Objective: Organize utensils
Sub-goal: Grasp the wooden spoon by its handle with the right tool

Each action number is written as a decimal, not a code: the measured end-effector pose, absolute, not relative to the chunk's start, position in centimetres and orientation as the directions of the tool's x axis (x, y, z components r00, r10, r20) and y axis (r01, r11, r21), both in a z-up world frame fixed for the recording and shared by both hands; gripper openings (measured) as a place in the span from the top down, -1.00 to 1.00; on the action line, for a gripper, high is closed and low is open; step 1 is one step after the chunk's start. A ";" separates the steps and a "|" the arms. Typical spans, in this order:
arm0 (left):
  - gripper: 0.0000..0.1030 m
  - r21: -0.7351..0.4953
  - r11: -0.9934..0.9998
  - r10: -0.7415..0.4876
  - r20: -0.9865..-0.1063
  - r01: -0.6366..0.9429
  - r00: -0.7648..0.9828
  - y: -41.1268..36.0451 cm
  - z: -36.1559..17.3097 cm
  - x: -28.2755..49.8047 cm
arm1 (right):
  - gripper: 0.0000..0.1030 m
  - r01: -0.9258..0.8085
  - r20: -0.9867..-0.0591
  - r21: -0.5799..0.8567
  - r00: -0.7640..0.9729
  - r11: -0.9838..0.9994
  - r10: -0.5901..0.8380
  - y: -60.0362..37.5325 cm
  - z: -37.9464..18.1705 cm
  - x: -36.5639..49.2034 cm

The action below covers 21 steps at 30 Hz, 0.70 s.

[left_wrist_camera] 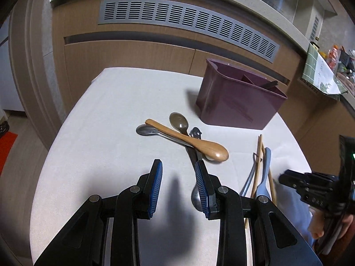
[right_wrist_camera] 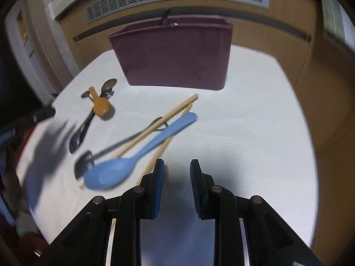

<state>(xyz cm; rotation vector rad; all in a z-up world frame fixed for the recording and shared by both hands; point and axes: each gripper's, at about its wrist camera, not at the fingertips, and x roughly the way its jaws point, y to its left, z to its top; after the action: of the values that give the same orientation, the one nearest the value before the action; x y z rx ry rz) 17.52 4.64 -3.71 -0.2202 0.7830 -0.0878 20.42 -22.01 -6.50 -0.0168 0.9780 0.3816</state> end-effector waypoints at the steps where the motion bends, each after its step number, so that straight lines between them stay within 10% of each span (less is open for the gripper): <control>1: 0.38 -0.229 0.973 -0.160 -0.690 -0.003 0.706 4.6 -3.7 17.5 | 0.56 -0.313 -0.813 0.177 0.489 0.933 0.318 -21.7 -6.6 20.5; 21: 0.38 -0.309 0.935 -0.101 -0.698 -0.171 0.709 10.5 -5.0 17.0 | 0.54 -0.773 -0.808 0.048 0.343 0.633 0.480 -1.8 -4.2 27.9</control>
<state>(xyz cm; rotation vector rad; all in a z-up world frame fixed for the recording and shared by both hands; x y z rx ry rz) 17.02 10.48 -5.03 -0.3687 0.7867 0.0396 27.87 -1.85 -4.16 -0.3751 0.8987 0.8390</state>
